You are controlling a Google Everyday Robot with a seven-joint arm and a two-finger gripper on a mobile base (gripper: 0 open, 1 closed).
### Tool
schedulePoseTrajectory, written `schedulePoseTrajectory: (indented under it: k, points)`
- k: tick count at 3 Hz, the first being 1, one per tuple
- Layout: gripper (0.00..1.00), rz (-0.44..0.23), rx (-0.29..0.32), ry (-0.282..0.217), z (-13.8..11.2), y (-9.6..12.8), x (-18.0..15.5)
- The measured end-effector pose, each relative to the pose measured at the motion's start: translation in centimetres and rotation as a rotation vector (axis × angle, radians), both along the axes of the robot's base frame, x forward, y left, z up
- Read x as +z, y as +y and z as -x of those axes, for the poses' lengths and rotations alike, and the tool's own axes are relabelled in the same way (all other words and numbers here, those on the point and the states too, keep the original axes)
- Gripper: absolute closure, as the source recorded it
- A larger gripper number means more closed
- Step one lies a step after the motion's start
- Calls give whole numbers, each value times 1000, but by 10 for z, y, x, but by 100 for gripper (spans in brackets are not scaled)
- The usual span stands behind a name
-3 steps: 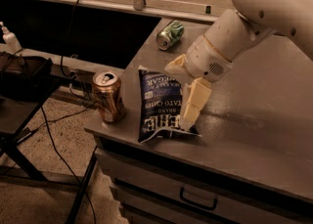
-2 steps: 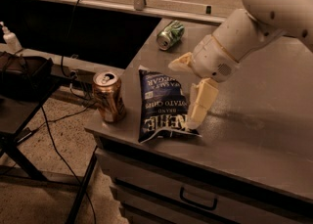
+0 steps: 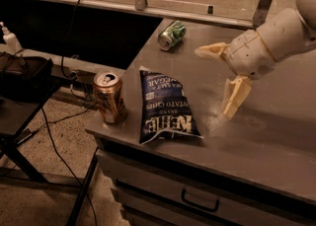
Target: Move blue chip bag near orange can
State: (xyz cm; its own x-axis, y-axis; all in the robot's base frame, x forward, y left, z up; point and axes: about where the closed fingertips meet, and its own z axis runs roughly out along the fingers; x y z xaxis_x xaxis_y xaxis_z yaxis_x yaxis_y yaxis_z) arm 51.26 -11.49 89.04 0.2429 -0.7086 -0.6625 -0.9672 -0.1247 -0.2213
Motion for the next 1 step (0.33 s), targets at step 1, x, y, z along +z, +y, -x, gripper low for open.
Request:
schedulePoseTrajectory:
  k: [1]
  points:
    - [0,-7,2,-20,-2,-5,2]
